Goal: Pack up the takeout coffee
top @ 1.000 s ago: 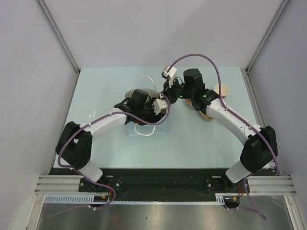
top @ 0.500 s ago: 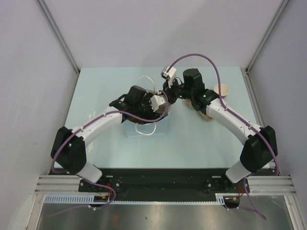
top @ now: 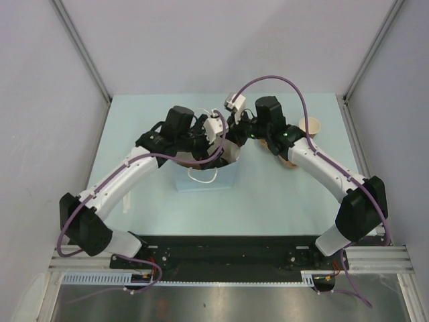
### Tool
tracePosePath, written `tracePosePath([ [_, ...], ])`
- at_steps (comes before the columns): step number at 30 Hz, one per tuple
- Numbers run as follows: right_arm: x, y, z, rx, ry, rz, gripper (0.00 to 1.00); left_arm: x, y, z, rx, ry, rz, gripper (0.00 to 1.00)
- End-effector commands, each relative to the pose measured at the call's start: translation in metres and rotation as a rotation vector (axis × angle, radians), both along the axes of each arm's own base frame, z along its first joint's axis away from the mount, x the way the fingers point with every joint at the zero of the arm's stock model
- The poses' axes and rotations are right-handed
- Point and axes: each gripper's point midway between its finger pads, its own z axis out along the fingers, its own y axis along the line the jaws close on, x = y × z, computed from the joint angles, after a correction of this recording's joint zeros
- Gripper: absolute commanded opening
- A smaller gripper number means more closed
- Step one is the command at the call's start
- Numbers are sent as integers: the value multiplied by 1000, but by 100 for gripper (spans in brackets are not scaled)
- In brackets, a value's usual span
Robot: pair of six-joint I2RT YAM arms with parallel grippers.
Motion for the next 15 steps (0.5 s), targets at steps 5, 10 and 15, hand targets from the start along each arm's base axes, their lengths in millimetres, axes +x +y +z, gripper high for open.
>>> tracePosePath([
  [5,8,-9,1,-24,9,-44,0,-15,26,109,-185,-71,83,99],
  [10,15,-14,1,-27,19,-79,0,-13,53,150,-272,-96,186,99],
  [15,22,-19,5,-27,21,-115,0,1,112,149,-301,-64,419,99],
])
